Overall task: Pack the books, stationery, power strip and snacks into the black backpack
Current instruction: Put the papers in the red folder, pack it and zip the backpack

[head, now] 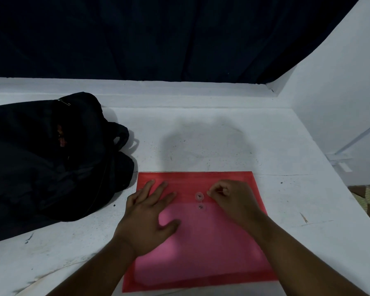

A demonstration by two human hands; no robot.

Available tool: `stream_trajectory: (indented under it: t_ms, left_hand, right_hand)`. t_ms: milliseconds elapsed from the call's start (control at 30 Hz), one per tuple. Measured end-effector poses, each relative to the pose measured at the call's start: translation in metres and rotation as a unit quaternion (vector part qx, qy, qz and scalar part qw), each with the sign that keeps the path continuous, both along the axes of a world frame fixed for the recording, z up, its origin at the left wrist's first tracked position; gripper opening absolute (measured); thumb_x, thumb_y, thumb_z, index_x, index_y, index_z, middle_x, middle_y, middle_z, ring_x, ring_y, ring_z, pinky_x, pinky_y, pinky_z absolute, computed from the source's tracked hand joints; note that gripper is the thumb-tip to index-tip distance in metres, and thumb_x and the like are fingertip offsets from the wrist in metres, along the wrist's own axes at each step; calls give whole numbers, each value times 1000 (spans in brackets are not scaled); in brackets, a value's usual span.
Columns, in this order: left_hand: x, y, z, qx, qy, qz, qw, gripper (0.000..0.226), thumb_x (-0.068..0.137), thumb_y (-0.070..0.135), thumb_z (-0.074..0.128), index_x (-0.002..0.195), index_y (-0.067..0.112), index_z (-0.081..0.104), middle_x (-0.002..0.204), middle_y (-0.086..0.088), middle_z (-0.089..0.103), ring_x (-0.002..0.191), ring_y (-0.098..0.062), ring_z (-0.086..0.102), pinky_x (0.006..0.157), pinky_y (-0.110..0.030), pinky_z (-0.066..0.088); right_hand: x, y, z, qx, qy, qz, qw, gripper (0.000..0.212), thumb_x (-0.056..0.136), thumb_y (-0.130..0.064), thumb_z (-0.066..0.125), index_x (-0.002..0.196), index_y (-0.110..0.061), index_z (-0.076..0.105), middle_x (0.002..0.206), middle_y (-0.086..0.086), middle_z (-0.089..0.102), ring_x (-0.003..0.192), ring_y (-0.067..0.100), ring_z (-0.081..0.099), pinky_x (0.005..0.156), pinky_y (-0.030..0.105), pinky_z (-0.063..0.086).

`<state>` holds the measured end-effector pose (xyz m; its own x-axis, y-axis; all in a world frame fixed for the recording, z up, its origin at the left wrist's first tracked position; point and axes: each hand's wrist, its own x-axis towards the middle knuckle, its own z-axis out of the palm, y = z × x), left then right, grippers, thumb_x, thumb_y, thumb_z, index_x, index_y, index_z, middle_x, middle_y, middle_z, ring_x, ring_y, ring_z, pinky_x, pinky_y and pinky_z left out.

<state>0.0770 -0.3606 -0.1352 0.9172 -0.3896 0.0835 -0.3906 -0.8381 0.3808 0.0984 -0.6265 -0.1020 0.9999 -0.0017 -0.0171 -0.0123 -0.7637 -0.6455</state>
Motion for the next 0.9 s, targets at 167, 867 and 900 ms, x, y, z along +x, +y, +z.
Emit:
stream_trajectory:
  t_ms: [167, 867, 900]
  left_hand:
    - [0, 0, 0, 6, -5, 1, 1000, 73, 83, 78, 40, 149, 45, 40, 163, 18, 18, 154, -10, -3, 119, -32, 3]
    - [1, 0, -2, 7, -12, -3, 1000, 74, 84, 80, 40, 148, 42, 43, 163, 12, 26, 154, -14, 4, 118, -35, 9]
    - [1, 0, -2, 6, -12, -4, 1000, 75, 84, 80, 40, 148, 42, 43, 163, 12, 26, 155, -14, 4, 118, -35, 8]
  right_hand:
    - [-32, -3, -10, -57, -73, 48, 995, 17, 95, -27, 57, 93, -29, 74, 86, -19, 73, 79, 0, 66, 74, 29, 55]
    - [-73, 44, 1, -146, -2, 79, 986, 24, 95, -26, 44, 97, -20, 68, 84, 0, 72, 74, 19, 65, 64, 26, 34]
    - [-72, 47, 4, -152, 5, 85, 985, 24, 95, -27, 44, 96, -21, 68, 84, 0, 72, 74, 18, 65, 64, 26, 34]
